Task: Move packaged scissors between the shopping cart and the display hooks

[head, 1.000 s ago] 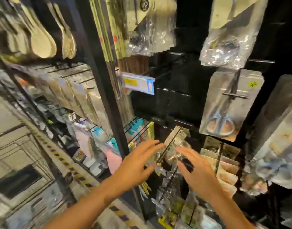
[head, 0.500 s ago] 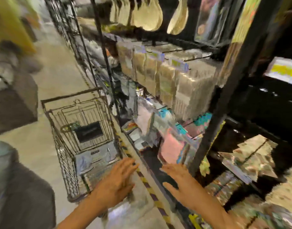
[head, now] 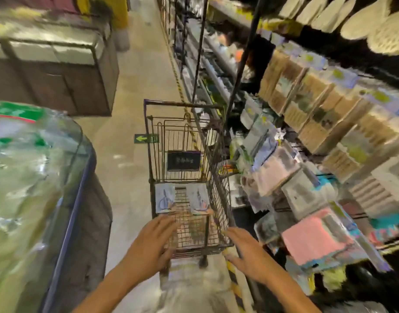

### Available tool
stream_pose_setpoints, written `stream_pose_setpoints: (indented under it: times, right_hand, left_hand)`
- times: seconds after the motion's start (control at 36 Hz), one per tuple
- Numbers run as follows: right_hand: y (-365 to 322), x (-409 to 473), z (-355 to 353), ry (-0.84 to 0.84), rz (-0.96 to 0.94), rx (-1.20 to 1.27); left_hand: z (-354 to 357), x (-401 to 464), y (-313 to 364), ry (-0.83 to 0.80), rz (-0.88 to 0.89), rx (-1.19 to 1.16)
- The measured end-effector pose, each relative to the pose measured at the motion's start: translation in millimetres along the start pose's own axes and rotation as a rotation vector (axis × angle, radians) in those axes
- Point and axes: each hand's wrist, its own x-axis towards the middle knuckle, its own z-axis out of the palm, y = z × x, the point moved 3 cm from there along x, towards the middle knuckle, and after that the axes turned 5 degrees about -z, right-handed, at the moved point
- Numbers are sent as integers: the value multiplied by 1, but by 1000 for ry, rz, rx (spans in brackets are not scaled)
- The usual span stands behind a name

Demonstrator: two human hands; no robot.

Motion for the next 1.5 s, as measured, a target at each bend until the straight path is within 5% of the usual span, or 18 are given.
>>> stream_pose_setpoints:
  times: [0.47, 0.64, 0.75, 0.92, 1.31, 1.5]
  right_hand:
    - [47, 165, -5, -72, -16, 2]
    - [76, 223, -19, -142, 37, 28]
    - [88, 259, -31, -18, 42, 86]
    - [103, 304, -22, -141, 95, 208]
    - [175, 351, 121, -143, 393, 375]
    - [205, 390, 174, -144, 391, 345]
  left_hand:
    - [24, 127, -50, -92, -72, 92]
    - [25, 189, -66, -247, -162, -36]
    - [35, 228, -77, -237, -99, -12]
    - [74, 268, -103, -305, -197, -47]
    - [214, 299, -158, -440, -229, -112]
    - [256, 317, -178, -479, -303, -146]
